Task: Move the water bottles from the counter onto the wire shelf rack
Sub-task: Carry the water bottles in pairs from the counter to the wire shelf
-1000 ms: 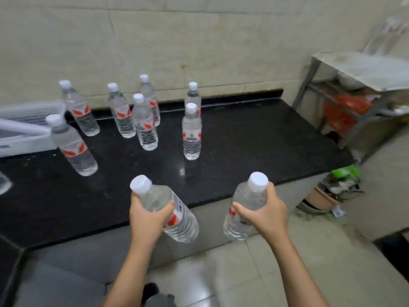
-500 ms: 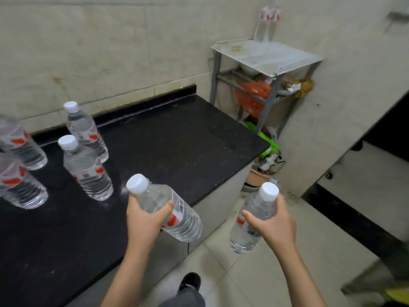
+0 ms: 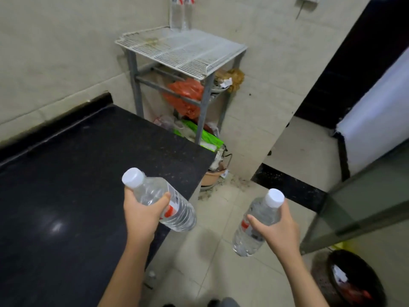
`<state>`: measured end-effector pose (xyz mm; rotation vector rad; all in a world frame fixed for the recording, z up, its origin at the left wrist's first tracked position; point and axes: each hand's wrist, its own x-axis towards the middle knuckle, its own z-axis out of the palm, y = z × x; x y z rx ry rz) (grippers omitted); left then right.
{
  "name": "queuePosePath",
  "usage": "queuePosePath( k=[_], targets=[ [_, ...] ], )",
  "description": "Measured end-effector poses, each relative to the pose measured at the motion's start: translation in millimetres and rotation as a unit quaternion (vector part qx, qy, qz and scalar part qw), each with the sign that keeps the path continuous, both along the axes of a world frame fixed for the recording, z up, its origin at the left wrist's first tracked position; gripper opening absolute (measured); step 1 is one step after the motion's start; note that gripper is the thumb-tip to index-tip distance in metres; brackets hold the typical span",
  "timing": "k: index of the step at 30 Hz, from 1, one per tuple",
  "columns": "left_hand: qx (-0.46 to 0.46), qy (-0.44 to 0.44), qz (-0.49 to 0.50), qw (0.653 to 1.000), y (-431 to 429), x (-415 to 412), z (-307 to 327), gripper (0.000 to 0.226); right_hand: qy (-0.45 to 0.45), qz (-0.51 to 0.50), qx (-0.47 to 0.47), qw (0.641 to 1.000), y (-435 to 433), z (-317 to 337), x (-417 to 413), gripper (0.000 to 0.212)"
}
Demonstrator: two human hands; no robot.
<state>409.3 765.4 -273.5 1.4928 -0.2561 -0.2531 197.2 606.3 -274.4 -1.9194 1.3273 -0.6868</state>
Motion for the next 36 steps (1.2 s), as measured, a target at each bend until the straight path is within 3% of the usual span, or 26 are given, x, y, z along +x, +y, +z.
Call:
queuePosePath(
  k=[2, 8, 18, 23, 26, 30, 36],
  targets=[
    [0.011, -0.008, -0.034, 0.999, -35.4, -2.6, 1.7, 0.065, 0.0, -0.028, 0.003, 1.0, -24.2, -6.8, -9.1, 0.055],
    [0.018, -0.024, -0.101, 0.994, -154.2, -24.2, 10.1, 0.044, -0.041, -0.062, 0.01, 0.997, -128.6, -21.1, -25.9, 0.045],
    [-0.02, -0.063, -0.006, 0.998, -290.5, -31.6, 55.8, 0.046, -0.105, -0.002, -0.035, 0.994, -311.3, 27.0, -11.0, 0.055],
    [-0.117, -0.078, 0.057, 0.988, -335.2, -0.7, 101.6, 0.05, -0.213, 0.07, -0.041, 0.974, -374.3, 79.5, 44.0, 0.057],
    [-0.147, -0.133, 0.08, 0.977, -357.2, 26.7, 133.0, 0.044, -0.296, 0.13, -0.058, 0.944, -402.9, 115.6, 89.0, 0.05],
    [-0.211, -0.165, 0.098, 0.958, -382.9, 69.2, 167.4, 0.052, -0.39, 0.197, -0.062, 0.898, -441.9, 157.0, 154.4, 0.045],
    [-0.252, -0.148, 0.157, 0.943, -434.3, 156.3, 192.3, 0.051, -0.386, 0.275, -0.107, 0.874, -490.4, 208.4, 258.9, 0.042]
  ],
)
